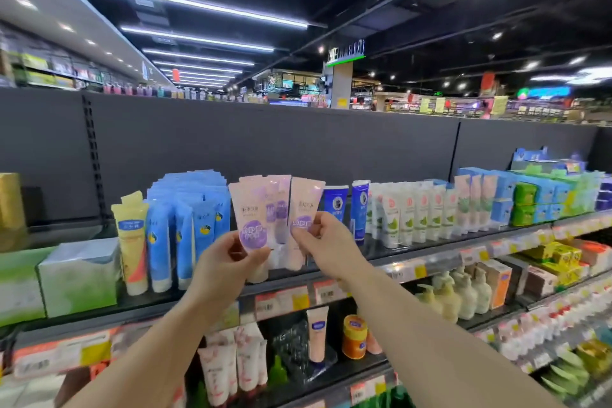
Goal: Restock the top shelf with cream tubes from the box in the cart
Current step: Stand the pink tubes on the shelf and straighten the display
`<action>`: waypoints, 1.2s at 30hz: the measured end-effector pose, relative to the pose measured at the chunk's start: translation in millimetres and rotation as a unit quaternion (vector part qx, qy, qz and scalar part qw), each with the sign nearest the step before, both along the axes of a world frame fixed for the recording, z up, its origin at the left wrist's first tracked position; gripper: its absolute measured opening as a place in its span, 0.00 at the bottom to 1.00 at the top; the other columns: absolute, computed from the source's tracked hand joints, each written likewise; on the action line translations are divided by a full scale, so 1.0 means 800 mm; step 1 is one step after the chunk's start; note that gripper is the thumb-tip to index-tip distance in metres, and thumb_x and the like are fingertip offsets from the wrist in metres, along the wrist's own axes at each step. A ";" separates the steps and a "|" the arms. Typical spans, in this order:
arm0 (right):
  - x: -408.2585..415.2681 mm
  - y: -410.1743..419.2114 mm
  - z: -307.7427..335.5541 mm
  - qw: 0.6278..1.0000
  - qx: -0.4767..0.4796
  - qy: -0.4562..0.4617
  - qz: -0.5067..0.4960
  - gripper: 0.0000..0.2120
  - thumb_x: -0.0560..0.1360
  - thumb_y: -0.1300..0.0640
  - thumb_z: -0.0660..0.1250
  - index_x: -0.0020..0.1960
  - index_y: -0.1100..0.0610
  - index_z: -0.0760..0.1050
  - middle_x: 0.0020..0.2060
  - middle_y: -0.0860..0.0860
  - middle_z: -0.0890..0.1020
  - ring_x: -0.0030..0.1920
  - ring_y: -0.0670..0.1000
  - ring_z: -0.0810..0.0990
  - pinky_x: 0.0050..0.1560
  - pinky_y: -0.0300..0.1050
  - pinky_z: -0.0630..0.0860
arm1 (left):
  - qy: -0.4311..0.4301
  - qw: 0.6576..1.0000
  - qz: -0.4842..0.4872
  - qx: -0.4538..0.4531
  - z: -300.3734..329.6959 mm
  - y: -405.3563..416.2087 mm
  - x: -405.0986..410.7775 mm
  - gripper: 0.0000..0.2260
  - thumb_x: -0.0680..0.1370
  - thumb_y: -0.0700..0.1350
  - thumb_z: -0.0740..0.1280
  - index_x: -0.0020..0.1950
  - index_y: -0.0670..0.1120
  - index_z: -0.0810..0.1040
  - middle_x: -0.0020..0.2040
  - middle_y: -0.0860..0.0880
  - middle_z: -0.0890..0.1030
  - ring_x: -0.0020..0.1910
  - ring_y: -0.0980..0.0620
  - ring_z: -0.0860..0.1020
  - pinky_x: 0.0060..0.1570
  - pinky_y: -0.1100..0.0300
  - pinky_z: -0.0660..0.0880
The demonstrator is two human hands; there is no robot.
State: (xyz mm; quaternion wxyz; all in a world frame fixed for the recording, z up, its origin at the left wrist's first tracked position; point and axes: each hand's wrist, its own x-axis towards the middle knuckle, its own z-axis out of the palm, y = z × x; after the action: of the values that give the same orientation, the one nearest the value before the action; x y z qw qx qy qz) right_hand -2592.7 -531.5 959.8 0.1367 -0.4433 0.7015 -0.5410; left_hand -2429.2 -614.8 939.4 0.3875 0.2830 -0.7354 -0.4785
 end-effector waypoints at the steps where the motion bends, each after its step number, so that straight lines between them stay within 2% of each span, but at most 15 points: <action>1: -0.006 -0.016 0.003 1.000 -0.006 0.001 -0.002 0.10 0.77 0.49 0.69 0.56 0.49 0.73 0.48 0.46 0.82 0.47 0.46 0.81 0.46 0.40 0.76 | -0.007 1.000 0.009 -0.007 0.000 -0.006 -0.002 0.06 0.76 0.50 0.70 0.51 0.54 0.79 0.45 0.53 0.83 0.44 0.55 0.81 0.40 0.65 0.73; 4: -0.021 -0.064 0.007 1.000 -0.026 0.000 0.005 0.08 0.77 0.51 0.69 0.54 0.50 0.73 0.49 0.46 0.83 0.46 0.46 0.82 0.44 0.39 0.77 | -0.018 0.999 0.037 -0.026 -0.006 -0.023 -0.002 0.03 0.76 0.49 0.70 0.48 0.54 0.79 0.42 0.52 0.83 0.42 0.56 0.80 0.38 0.66 0.71; 10: -0.028 -0.146 -0.011 0.998 -0.040 -0.012 0.045 0.04 0.77 0.57 0.69 0.49 0.54 0.74 0.47 0.48 0.79 0.46 0.49 0.77 0.44 0.36 0.73 | -0.005 0.995 0.101 0.018 -0.026 -0.049 -0.002 0.06 0.74 0.49 0.73 0.50 0.56 0.80 0.43 0.57 0.85 0.44 0.58 0.82 0.39 0.67 0.74; 13: -0.021 -0.163 -0.019 0.996 -0.053 -0.047 0.062 0.10 0.77 0.60 0.68 0.41 0.53 0.69 0.40 0.47 0.75 0.43 0.47 0.75 0.42 0.28 0.73 | -0.011 0.994 0.113 0.005 -0.031 -0.052 -0.005 0.06 0.74 0.49 0.73 0.49 0.56 0.80 0.44 0.54 0.85 0.44 0.57 0.82 0.40 0.67 0.74; 14: -0.020 -0.166 -0.023 0.995 -0.054 -0.051 0.061 0.11 0.77 0.60 0.68 0.40 0.52 0.68 0.39 0.47 0.75 0.43 0.47 0.76 0.45 0.28 0.74 | -0.009 0.993 0.114 0.005 -0.032 -0.052 -0.006 0.06 0.74 0.48 0.73 0.50 0.56 0.80 0.44 0.53 0.84 0.45 0.57 0.82 0.41 0.66 0.75; 16: -0.020 -0.173 -0.029 0.997 -0.052 -0.030 0.041 0.07 0.76 0.57 0.69 0.46 0.53 0.71 0.42 0.46 0.77 0.45 0.47 0.77 0.53 0.39 0.77 | -0.010 0.994 0.110 0.010 -0.035 -0.053 -0.007 0.08 0.74 0.48 0.73 0.51 0.56 0.80 0.45 0.54 0.84 0.46 0.56 0.82 0.43 0.64 0.77; 17: -0.019 -0.173 -0.031 0.999 -0.045 -0.007 0.030 0.07 0.76 0.56 0.69 0.50 0.52 0.71 0.44 0.45 0.78 0.45 0.46 0.77 0.54 0.42 0.78 | -0.012 0.994 0.105 0.012 -0.036 -0.055 -0.007 0.09 0.74 0.48 0.73 0.52 0.56 0.80 0.46 0.55 0.84 0.47 0.56 0.82 0.45 0.62 0.78; 20: -0.015 -0.176 -0.035 0.999 -0.044 0.006 0.018 0.08 0.77 0.55 0.69 0.53 0.52 0.72 0.47 0.45 0.78 0.44 0.45 0.77 0.49 0.37 0.76 | -0.017 0.995 0.096 0.009 -0.038 -0.054 -0.005 0.10 0.74 0.49 0.73 0.54 0.57 0.79 0.48 0.56 0.84 0.49 0.57 0.81 0.48 0.59 0.79; 24: -0.013 -0.180 -0.035 0.998 -0.062 0.016 0.001 0.10 0.76 0.55 0.70 0.54 0.50 0.72 0.51 0.45 0.79 0.48 0.45 0.78 0.48 0.34 0.73 | -0.015 0.995 0.095 -0.011 -0.037 -0.053 -0.004 0.10 0.74 0.49 0.73 0.53 0.58 0.78 0.48 0.57 0.83 0.48 0.60 0.80 0.42 0.67 0.77; 26: -0.011 -0.181 -0.037 0.998 -0.056 0.010 -0.006 0.11 0.76 0.55 0.70 0.56 0.51 0.72 0.51 0.44 0.78 0.51 0.45 0.78 0.46 0.30 0.70 | -0.018 0.996 0.091 -0.011 -0.037 -0.053 -0.004 0.11 0.74 0.50 0.72 0.55 0.57 0.78 0.49 0.57 0.83 0.50 0.59 0.80 0.45 0.65 0.77; 29: -0.010 -0.181 -0.037 0.998 -0.060 0.007 -0.008 0.10 0.77 0.55 0.69 0.55 0.51 0.71 0.51 0.44 0.76 0.50 0.44 0.76 0.39 0.26 0.68 | -0.020 0.996 0.088 -0.017 -0.038 -0.052 -0.004 0.12 0.74 0.51 0.72 0.56 0.58 0.78 0.50 0.57 0.83 0.50 0.59 0.80 0.47 0.65 0.77; 31: -0.010 -0.183 -0.038 0.997 -0.056 0.037 -0.023 0.09 0.76 0.55 0.70 0.53 0.52 0.71 0.49 0.47 0.78 0.48 0.47 0.78 0.40 0.31 0.71 | -0.019 0.996 0.086 -0.017 -0.037 -0.051 -0.003 0.11 0.74 0.51 0.72 0.55 0.59 0.77 0.49 0.58 0.83 0.50 0.60 0.80 0.46 0.66 0.76; 33: -0.011 -0.188 -0.042 0.995 -0.038 0.076 -0.043 0.11 0.74 0.54 0.70 0.54 0.55 0.73 0.47 0.52 0.80 0.49 0.53 0.80 0.46 0.43 0.76 | -0.020 0.996 0.083 -0.016 -0.037 -0.052 -0.003 0.12 0.74 0.52 0.72 0.55 0.60 0.77 0.49 0.59 0.82 0.50 0.61 0.80 0.44 0.67 0.76; 34: -0.011 -0.189 -0.044 0.996 -0.028 0.073 -0.044 0.12 0.74 0.54 0.70 0.55 0.56 0.74 0.49 0.52 0.80 0.50 0.54 0.80 0.50 0.47 0.77 | -0.021 0.996 0.083 -0.017 -0.037 -0.053 -0.003 0.12 0.73 0.52 0.72 0.55 0.60 0.77 0.49 0.59 0.83 0.50 0.61 0.80 0.43 0.68 0.75; 36: -0.008 -0.190 -0.047 0.999 -0.028 0.024 -0.026 0.11 0.76 0.56 0.69 0.56 0.54 0.73 0.52 0.51 0.80 0.52 0.52 0.80 0.56 0.47 0.79 | -0.020 0.996 0.082 -0.018 -0.037 -0.054 -0.002 0.11 0.73 0.52 0.72 0.55 0.60 0.77 0.49 0.59 0.83 0.49 0.64 0.79 0.42 0.70 0.75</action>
State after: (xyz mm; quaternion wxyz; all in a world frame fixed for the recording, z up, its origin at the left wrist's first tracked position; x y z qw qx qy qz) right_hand -2599.4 -683.5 922.1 0.0933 -0.4416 0.7007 -0.5526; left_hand -2431.0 -657.8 909.9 0.4159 0.3452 -0.7254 -0.4262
